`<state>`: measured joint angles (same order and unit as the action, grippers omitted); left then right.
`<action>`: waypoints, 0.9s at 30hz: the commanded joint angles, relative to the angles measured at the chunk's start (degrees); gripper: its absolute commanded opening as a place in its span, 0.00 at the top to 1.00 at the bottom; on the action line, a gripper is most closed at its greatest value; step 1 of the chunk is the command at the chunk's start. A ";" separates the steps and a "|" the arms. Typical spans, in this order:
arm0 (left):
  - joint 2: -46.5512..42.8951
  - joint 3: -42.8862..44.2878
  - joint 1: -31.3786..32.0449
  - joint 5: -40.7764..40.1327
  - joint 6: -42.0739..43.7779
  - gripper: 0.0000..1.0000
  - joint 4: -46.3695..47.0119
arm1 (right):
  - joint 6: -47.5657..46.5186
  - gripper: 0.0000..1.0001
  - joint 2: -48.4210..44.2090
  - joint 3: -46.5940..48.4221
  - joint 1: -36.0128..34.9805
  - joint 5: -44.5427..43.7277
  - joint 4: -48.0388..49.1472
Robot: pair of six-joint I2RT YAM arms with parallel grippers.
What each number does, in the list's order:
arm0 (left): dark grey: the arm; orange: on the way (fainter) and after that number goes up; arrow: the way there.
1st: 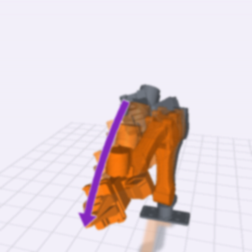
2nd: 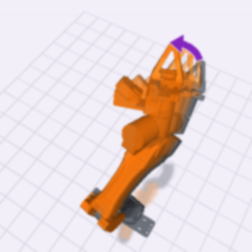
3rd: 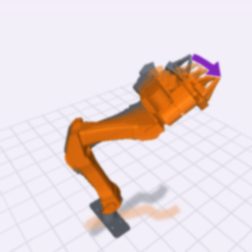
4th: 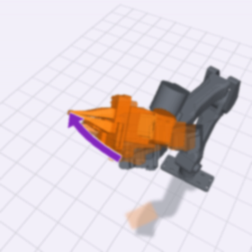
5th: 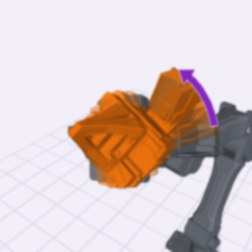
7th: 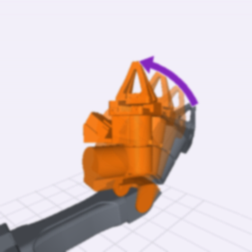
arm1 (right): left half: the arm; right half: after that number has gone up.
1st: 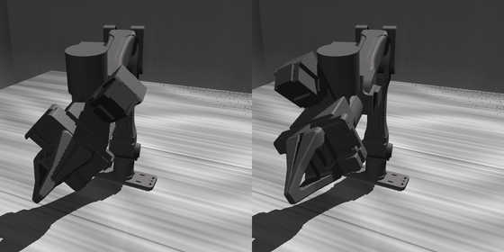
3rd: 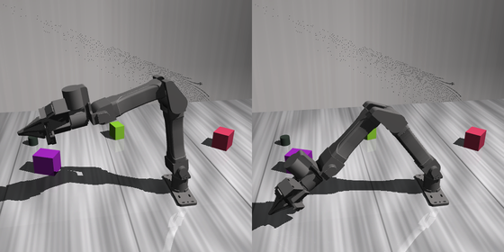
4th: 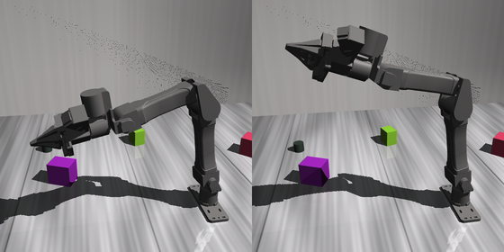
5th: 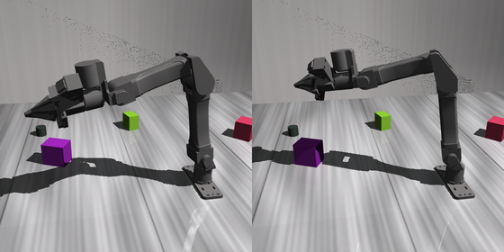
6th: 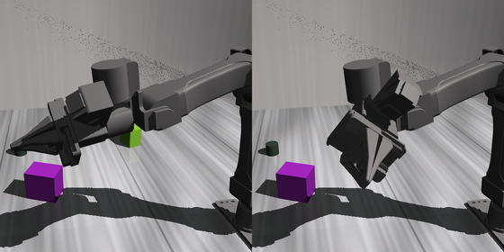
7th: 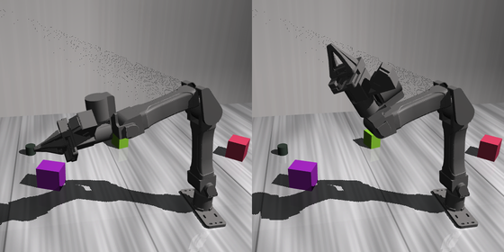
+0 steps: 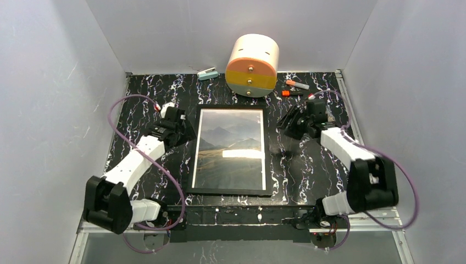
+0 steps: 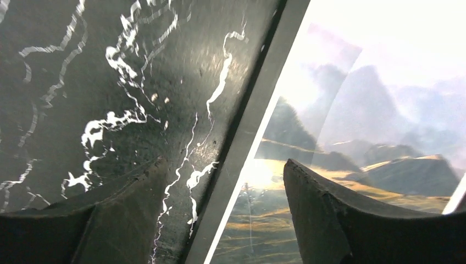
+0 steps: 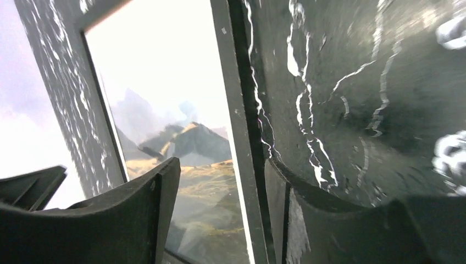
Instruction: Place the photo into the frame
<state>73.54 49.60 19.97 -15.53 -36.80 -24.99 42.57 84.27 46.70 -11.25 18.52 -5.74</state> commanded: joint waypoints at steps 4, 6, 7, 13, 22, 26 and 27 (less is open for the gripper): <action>-11.24 9.45 0.07 -2.50 7.55 0.02 -9.11 | -6.15 0.26 -23.40 6.43 0.26 -23.67 -21.76; -14.12 11.75 0.07 -3.18 8.89 0.02 -10.55 | -7.88 0.17 -30.24 7.60 0.18 -27.41 -25.17; -15.51 12.92 0.07 -3.53 9.83 0.02 -11.19 | -8.65 0.14 -33.60 8.41 0.17 -29.18 -26.37; -23.78 19.39 0.16 -4.19 13.56 0.01 -14.56 | -12.24 0.02 -46.15 18.34 0.12 -39.49 -34.33; -32.98 27.38 0.16 -7.60 14.65 0.02 -19.13 | -13.41 0.01 -49.90 31.60 0.19 -46.62 -39.91; -33.30 32.38 0.12 -10.70 15.01 0.02 -24.13 | -14.52 0.01 -49.43 35.58 0.09 -48.02 -40.58; -33.45 33.07 0.16 -11.11 15.26 0.02 -24.81 | -14.74 0.01 -49.38 36.22 0.13 -48.13 -40.58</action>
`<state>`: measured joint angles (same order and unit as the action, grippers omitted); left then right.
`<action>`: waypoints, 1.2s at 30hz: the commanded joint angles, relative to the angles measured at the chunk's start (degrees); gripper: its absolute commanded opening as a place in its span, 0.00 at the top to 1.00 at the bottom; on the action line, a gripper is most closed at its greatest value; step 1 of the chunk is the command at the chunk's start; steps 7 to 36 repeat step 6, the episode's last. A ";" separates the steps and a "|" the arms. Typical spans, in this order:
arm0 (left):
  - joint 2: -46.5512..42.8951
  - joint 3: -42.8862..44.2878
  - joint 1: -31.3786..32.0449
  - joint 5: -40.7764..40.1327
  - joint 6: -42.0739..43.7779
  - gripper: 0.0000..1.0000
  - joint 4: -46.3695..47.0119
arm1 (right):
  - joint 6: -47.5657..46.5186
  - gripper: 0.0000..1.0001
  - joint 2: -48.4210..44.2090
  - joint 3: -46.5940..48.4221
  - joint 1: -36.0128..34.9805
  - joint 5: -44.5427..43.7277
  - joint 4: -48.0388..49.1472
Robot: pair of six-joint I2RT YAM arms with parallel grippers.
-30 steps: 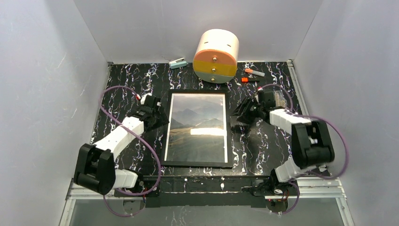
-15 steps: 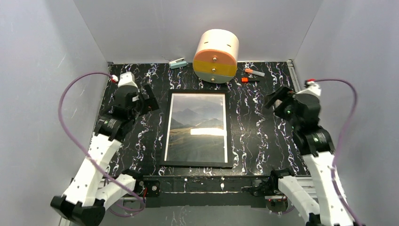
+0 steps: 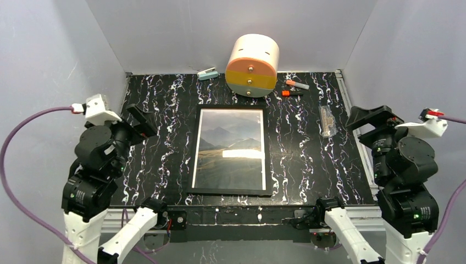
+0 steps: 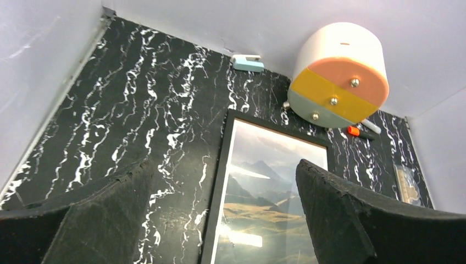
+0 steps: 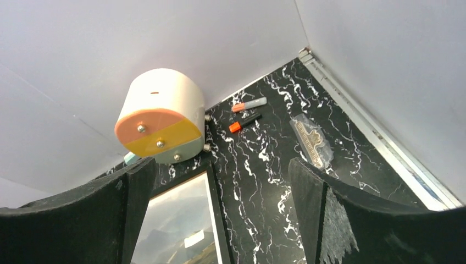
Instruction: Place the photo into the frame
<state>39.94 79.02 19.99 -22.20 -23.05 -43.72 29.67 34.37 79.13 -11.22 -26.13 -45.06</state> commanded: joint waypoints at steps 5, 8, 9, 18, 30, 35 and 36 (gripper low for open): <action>0.48 6.24 0.14 -5.89 1.65 0.02 -9.17 | -1.99 0.01 0.44 4.85 0.09 -3.06 -1.13; 0.47 6.25 0.09 -6.08 1.53 0.02 -9.49 | -1.91 0.01 0.44 4.76 0.16 -2.92 -1.16; 0.47 6.25 0.09 -6.08 1.53 0.02 -9.49 | -1.91 0.01 0.44 4.76 0.16 -2.92 -1.16; 0.47 6.25 0.09 -6.08 1.53 0.02 -9.49 | -1.91 0.01 0.44 4.76 0.16 -2.92 -1.16; 0.47 6.25 0.09 -6.08 1.53 0.02 -9.49 | -1.91 0.01 0.44 4.76 0.16 -2.92 -1.16; 0.47 6.25 0.09 -6.08 1.53 0.02 -9.49 | -1.91 0.01 0.44 4.76 0.16 -2.92 -1.16; 0.47 6.25 0.09 -6.08 1.53 0.02 -9.49 | -1.91 0.01 0.44 4.76 0.16 -2.92 -1.16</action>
